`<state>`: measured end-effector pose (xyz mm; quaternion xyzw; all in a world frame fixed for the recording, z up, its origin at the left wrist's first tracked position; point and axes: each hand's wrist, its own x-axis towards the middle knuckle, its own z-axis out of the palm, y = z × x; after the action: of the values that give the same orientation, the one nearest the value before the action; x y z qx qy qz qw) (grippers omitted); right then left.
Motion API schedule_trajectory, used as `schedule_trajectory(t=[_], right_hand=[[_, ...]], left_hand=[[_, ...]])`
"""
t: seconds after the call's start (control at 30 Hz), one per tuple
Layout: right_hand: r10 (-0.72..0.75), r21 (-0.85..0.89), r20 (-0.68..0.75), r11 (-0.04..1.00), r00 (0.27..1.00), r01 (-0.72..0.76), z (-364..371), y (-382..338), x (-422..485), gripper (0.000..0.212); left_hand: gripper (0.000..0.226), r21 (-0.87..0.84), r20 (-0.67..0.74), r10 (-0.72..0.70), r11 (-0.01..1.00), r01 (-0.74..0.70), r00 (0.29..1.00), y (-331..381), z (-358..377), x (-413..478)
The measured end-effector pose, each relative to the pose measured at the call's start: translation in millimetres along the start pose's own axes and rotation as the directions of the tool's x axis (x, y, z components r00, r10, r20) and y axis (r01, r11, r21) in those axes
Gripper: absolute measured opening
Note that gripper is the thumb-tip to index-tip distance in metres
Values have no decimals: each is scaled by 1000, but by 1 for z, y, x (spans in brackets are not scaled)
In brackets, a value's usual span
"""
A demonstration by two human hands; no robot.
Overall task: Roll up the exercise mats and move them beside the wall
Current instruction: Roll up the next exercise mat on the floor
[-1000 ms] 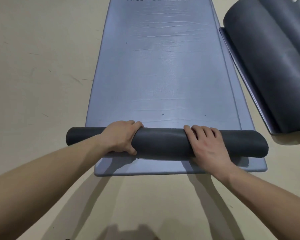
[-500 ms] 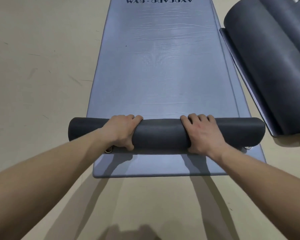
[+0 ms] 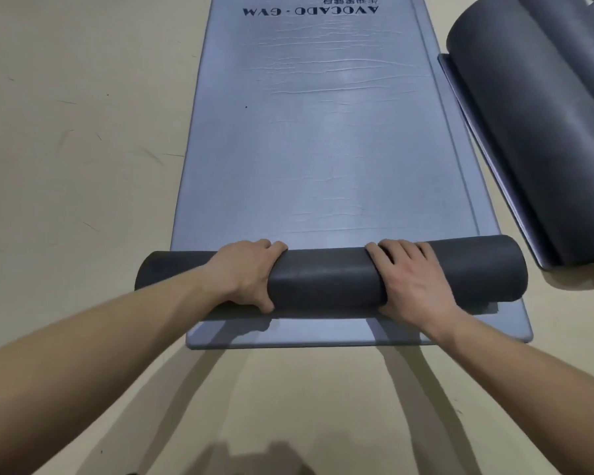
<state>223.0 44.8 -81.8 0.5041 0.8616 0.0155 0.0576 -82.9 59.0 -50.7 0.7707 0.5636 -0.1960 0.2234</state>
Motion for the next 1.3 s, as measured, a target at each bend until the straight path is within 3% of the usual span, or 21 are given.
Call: schedule_trajectory(t=[0.1, 0.17, 0.27, 0.37, 0.43, 0.5, 0.57, 0.6, 0.67, 0.73, 0.8, 0.87, 0.93, 1.0, 1.1, 1.2, 1.23, 1.3], right_hand=[[-32, 39, 232, 999, 972, 23, -30, 10, 26, 89], [-44, 92, 352, 996, 935, 12, -50, 15, 43, 84], [-44, 176, 525, 983, 850, -58, -75, 21, 69, 77], [-72, 253, 662, 958, 746, -132, -81, 20, 73, 78], [-76, 252, 624, 962, 778, -109, -73, 14, 61, 97], [-50, 141, 373, 990, 927, -3, -52, 4, 38, 118], [-51, 16, 111, 999, 993, 50, -31, -8, 15, 117], [-37, -4, 57, 999, 998, 37, -24, -12, 9, 111], [-20, 6, 125, 1000, 992, 19, -27, -16, 12, 101], [-41, 72, 241, 997, 970, 24, -44, -9, 30, 97], [-62, 149, 355, 989, 933, 9, -60, 0, 51, 99], [-60, 157, 401, 988, 914, -4, -61, 2, 62, 105], [-21, 77, 338, 997, 941, -5, -58, -3, 60, 115], [6, 30, 299, 999, 954, -15, -56, -7, 53, 110], [-20, 110, 445, 993, 896, -33, -67, -4, 59, 92], [-77, 190, 571, 981, 817, -40, -73, -4, 58, 102], [-87, 193, 549, 981, 831, -24, -71, -6, 54, 111], [-89, 126, 368, 991, 925, 45, -60, -11, 39, 125]], left_hand=[[103, 196, -278, -42, 976, 99, 960, 10, 32, -17], [96, 174, -310, -21, 982, 78, 951, 5, 27, -14], [88, -2, -113, -13, 1000, 13, 993, -10, -17, -2], [90, -72, 114, 6, 997, 2, 993, -14, -31, 2], [92, -81, 180, 14, 997, 1, 984, -16, -29, 2], [91, -125, 206, 20, 992, 6, 978, -16, -33, 6], [94, -151, 239, 18, 988, 19, 971, -17, -38, 9], [98, -125, 222, 11, 992, 17, 975, -15, -36, 7], [108, 15, 32, -40, 999, 40, 999, -9, -17, -5], [114, 209, -242, -40, 973, 92, 970, -1, 15, -19], [115, 287, -341, -18, 950, 123, 940, -3, 27, -18], [109, 221, -310, -11, 972, 83, 951, -11, 14, -8], [102, 161, -253, 5, 986, 37, 967, -15, 1, -1], [98, 159, -237, 14, 987, 24, 971, -13, -5, -1], [97, 92, -130, 2, 996, 10, 992, -15, -7, -6], [99, 12, 55, 14, 1000, -15, 998, -15, -5, -10], [100, 12, 81, 17, 1000, -18, 997, -15, -5, -10], [100, -44, 143, 8, 999, -1, 990, -16, -11, -3]])
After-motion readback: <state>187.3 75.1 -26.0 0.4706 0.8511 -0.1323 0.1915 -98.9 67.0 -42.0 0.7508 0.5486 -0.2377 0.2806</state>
